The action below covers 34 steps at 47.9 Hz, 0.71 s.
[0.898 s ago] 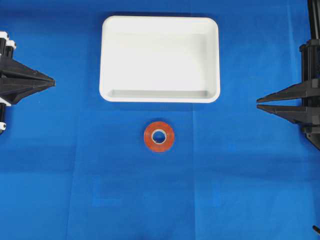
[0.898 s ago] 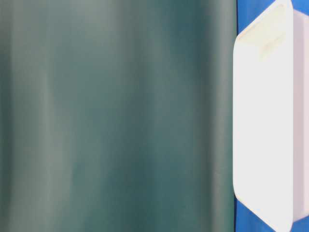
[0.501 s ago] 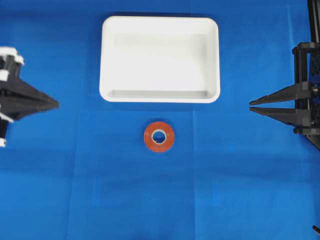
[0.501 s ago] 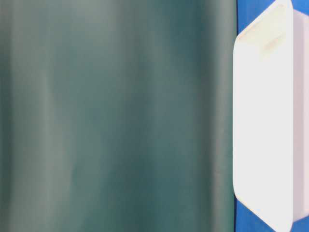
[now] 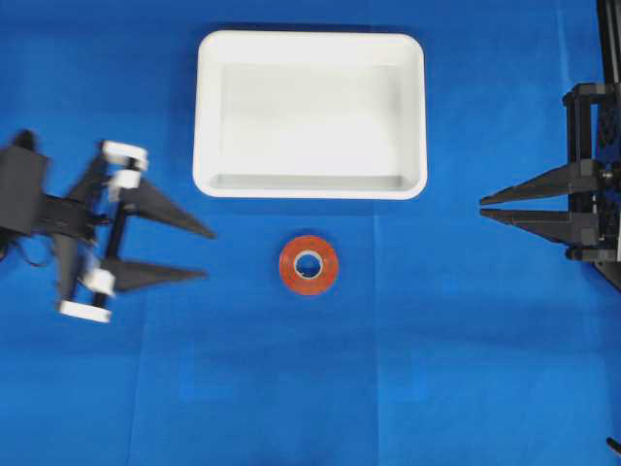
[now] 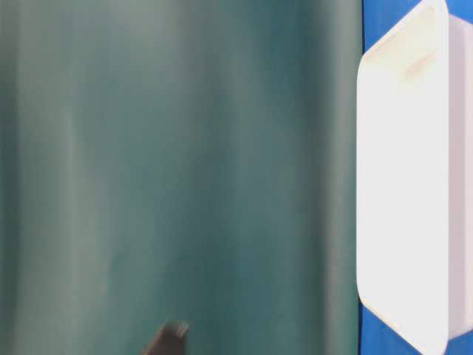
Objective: Place one roll of tape in the white case with the left arm.
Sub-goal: 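Move the left gripper toward the orange tape roll, fingers open, then lower the open left gripper over the orange tape roll and close on it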
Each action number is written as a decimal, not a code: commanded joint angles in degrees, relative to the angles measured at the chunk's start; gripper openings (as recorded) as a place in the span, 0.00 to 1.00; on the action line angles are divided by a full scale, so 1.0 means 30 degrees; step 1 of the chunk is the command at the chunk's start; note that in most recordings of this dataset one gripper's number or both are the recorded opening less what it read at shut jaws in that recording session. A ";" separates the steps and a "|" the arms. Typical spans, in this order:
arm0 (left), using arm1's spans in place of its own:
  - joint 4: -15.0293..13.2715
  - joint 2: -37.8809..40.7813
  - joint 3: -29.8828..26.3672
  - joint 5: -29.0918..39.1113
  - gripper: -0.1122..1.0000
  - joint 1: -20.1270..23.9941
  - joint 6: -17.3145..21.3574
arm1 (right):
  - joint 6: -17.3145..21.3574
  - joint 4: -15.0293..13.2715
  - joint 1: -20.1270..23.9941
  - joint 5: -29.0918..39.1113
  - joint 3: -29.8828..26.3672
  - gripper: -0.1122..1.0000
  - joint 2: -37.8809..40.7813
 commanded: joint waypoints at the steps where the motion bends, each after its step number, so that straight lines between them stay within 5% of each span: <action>1: 0.0059 0.1084 -0.1348 0.0381 0.65 -0.0234 0.0059 | 0.0059 0.0000 0.0000 -0.0117 -0.0527 0.00 0.0059; 8: 0.0029 0.3223 -0.3252 0.2490 0.91 -0.0293 -0.0088 | 0.0059 0.0000 0.0000 -0.0088 -0.0527 0.00 0.0117; 20: 0.0029 0.6797 -0.6533 0.7031 0.90 -0.0293 -0.0996 | 0.0059 0.0000 0.0000 0.0000 -0.0469 0.00 0.0352; 34: 0.0029 1.0195 -0.8643 0.9580 0.90 0.0293 -0.1816 | 0.0059 0.0000 0.0000 0.0088 -0.0410 0.00 0.0703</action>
